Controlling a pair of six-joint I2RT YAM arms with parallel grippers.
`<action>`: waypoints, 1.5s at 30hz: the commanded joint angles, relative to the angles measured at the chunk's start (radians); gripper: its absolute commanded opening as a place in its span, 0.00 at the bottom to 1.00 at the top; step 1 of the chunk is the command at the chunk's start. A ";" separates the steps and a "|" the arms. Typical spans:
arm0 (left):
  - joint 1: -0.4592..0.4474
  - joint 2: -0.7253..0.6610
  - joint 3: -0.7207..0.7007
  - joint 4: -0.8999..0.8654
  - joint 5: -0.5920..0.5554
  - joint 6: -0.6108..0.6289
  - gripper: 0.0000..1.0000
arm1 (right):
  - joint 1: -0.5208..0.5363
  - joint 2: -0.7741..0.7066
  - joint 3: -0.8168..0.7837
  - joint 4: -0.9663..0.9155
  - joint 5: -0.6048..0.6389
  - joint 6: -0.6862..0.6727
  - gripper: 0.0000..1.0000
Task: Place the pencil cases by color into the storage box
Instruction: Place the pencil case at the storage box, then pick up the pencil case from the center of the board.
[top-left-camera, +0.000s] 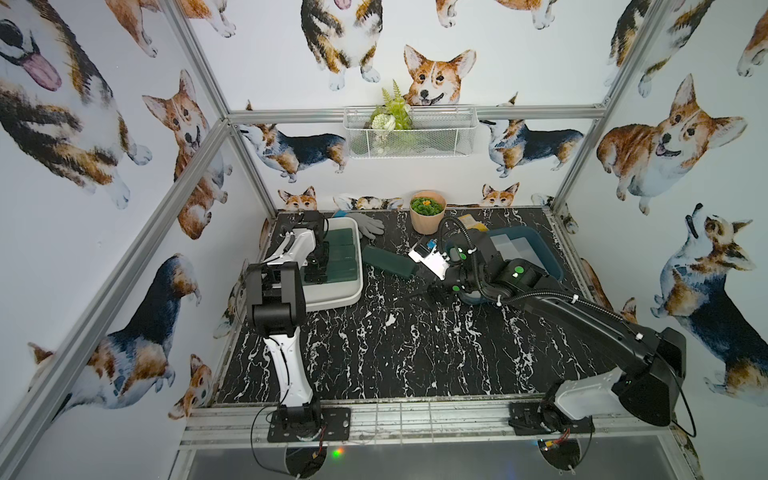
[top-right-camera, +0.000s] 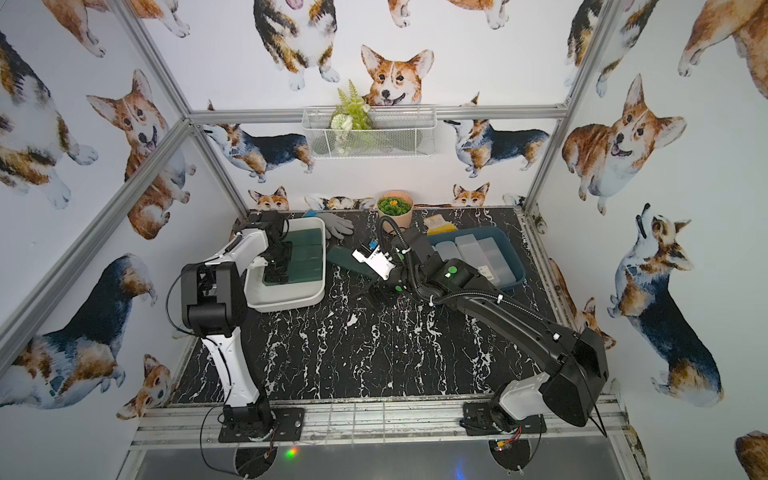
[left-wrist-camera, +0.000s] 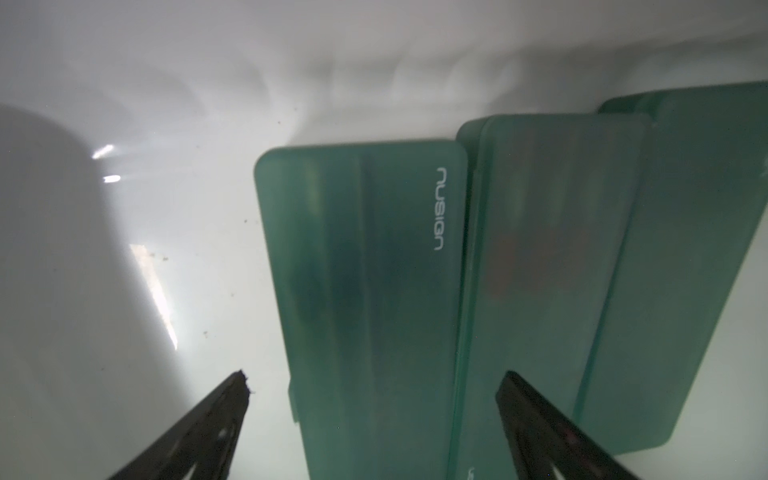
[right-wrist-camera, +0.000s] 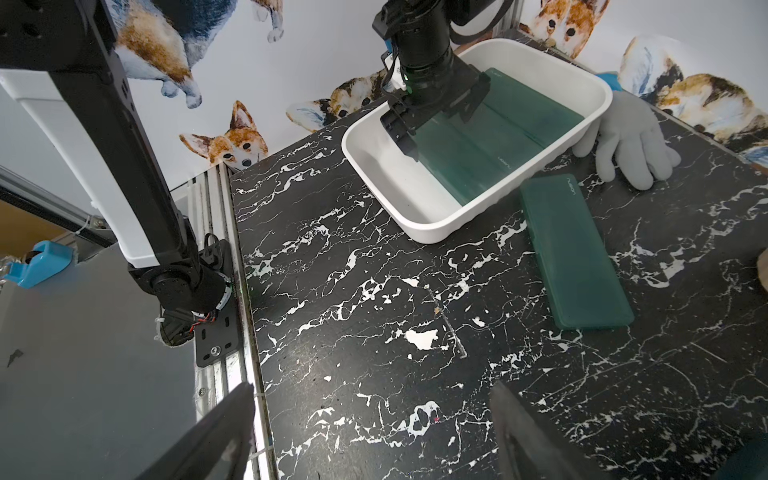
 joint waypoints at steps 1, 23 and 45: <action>-0.005 -0.031 -0.003 0.007 0.047 0.103 0.96 | 0.001 -0.022 -0.013 0.040 0.001 0.006 0.89; -0.271 0.028 0.551 -0.333 0.011 0.456 0.98 | -0.062 -0.230 -0.183 0.117 0.116 0.159 0.89; -0.525 0.320 0.738 -0.443 -0.144 0.146 0.98 | -0.065 -0.417 -0.282 0.010 0.179 0.143 0.89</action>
